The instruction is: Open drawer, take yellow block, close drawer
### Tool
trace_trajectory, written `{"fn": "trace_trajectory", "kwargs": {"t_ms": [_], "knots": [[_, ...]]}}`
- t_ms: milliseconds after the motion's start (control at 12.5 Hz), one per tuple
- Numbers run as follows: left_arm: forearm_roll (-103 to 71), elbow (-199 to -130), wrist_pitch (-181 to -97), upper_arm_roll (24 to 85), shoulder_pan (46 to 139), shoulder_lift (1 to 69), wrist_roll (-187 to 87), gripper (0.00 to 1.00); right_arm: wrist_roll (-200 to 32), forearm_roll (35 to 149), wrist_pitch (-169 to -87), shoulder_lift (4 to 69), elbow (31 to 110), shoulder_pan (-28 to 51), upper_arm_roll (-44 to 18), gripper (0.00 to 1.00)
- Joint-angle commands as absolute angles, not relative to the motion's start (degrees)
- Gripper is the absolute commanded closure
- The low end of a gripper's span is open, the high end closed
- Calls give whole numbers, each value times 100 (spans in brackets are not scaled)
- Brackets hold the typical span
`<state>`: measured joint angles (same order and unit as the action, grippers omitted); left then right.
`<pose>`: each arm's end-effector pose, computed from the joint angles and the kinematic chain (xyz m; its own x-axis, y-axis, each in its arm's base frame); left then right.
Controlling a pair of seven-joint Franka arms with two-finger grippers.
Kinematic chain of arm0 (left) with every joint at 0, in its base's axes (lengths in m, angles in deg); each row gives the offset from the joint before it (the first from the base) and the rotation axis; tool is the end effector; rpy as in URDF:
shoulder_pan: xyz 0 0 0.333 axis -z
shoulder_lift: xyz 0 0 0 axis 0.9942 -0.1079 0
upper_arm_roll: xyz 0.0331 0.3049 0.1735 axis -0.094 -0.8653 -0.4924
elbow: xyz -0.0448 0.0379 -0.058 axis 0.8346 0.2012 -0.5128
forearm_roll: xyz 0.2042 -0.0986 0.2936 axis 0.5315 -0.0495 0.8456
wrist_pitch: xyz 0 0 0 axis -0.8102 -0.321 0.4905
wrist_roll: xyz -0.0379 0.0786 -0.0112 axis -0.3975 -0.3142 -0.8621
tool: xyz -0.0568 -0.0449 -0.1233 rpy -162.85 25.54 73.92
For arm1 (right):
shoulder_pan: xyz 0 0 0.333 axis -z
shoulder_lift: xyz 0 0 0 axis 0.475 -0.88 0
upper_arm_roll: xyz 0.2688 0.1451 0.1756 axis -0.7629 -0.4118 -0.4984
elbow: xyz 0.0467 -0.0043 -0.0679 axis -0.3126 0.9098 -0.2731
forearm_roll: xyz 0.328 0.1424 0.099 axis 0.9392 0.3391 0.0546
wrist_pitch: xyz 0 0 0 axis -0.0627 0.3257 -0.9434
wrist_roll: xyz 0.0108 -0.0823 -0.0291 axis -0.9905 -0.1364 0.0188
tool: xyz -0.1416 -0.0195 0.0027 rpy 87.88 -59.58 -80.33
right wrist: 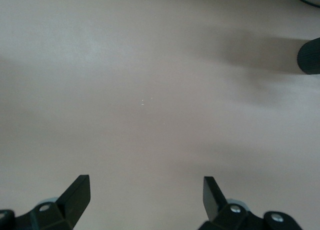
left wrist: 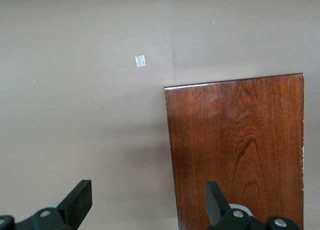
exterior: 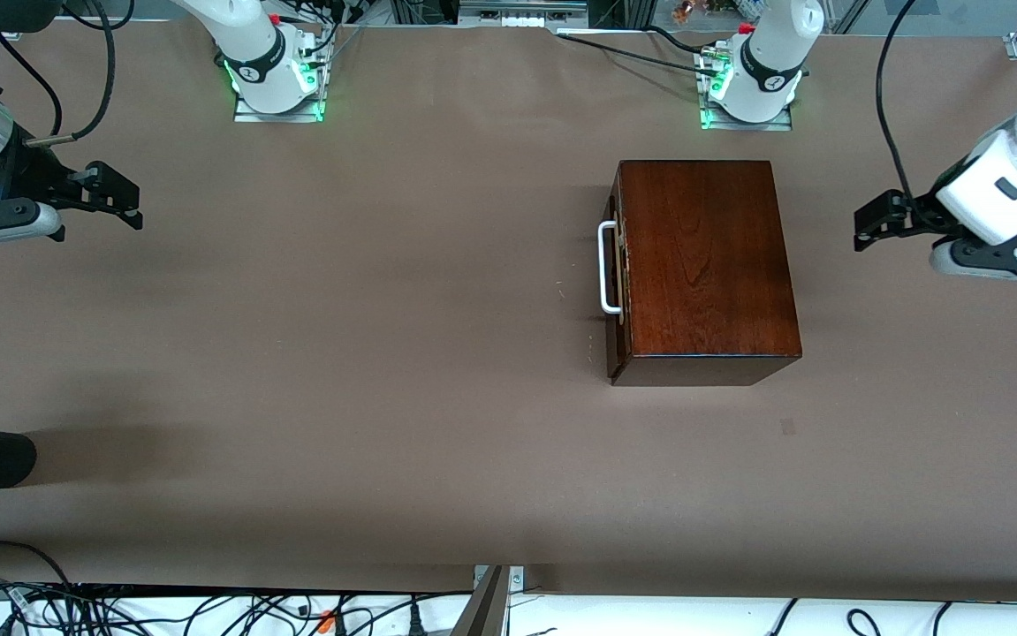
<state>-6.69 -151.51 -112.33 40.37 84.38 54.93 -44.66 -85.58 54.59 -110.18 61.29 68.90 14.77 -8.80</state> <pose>0.5615 -0.0445 0.5985 0.9969 -0.0696 -0.0377 -0.0696 -0.9976 -0.0009 0.5346 0.0358 0.5931 0.9821 0.1859 0.0303 0.1857 -0.9826 0.0072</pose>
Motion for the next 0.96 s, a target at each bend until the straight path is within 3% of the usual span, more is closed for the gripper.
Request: {"fn": "trace_trajectory", "kwargs": {"t_ms": [0, 882], "knots": [[-502, -14932, -11297, 4085, 8310, 5409, -4451, 0, -8473, 5473, -10923, 6116, 6802, 1482, -879, 0], [-528, -14915, -11263, 4207, 8511, 5286, -4495, 0, -8473, 5465, -10923, 6116, 6802, 1482, -879, 0]]}}
